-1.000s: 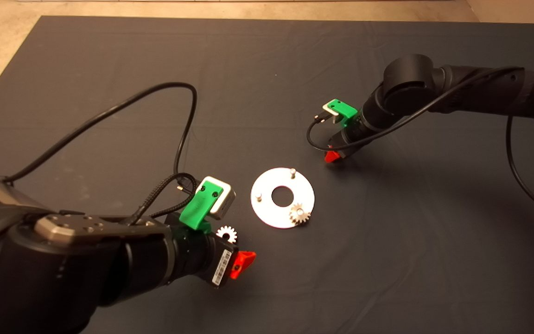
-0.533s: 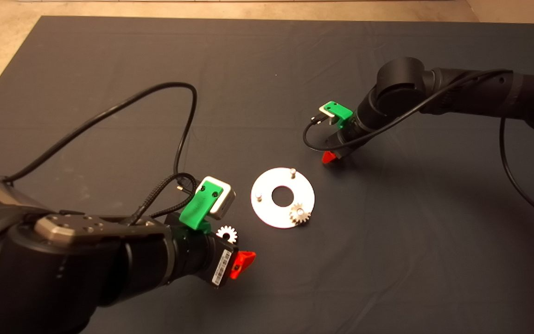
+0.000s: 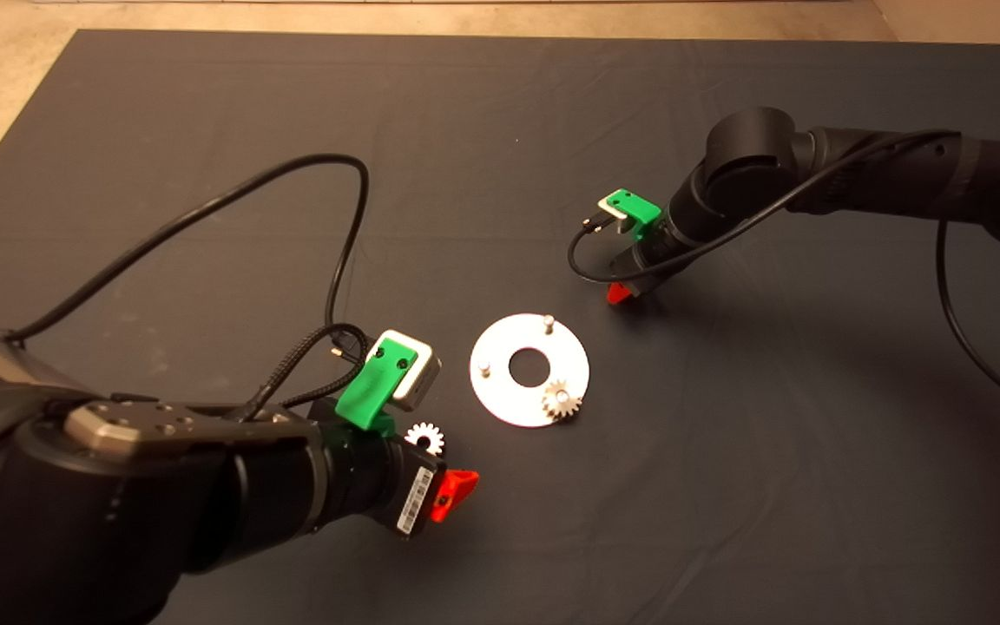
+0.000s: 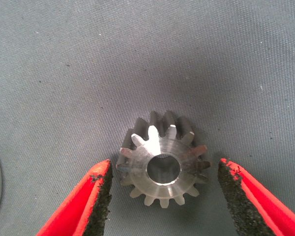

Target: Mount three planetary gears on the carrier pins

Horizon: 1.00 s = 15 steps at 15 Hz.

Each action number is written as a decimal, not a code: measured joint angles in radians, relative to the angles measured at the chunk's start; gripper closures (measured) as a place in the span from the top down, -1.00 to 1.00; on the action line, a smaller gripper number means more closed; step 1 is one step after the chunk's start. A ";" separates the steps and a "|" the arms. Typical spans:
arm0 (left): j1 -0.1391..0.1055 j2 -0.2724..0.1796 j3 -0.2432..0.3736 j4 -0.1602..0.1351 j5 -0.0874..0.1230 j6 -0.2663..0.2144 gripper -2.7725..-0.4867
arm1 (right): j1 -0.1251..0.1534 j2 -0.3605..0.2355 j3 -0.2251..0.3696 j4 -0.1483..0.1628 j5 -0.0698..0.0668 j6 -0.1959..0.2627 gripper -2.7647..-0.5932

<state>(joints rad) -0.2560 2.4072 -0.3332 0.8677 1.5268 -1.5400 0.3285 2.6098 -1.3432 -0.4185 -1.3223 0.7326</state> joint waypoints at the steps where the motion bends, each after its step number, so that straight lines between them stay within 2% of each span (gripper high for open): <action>1: 0.000 0.000 0.000 0.000 0.000 0.000 0.77 | 0.000 0.000 0.000 0.000 0.000 0.000 -0.18; 8: 0.000 0.000 0.000 0.000 0.000 0.000 0.77 | 0.000 0.000 0.000 0.000 0.001 0.000 -0.51; 15: 0.000 -0.001 0.000 0.000 0.000 0.000 0.77 | -0.002 0.000 0.000 0.000 0.010 0.000 -0.58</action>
<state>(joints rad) -0.2560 2.4064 -0.3332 0.8677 1.5268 -1.5400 0.3262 2.6098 -1.3430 -0.4181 -1.3119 0.7326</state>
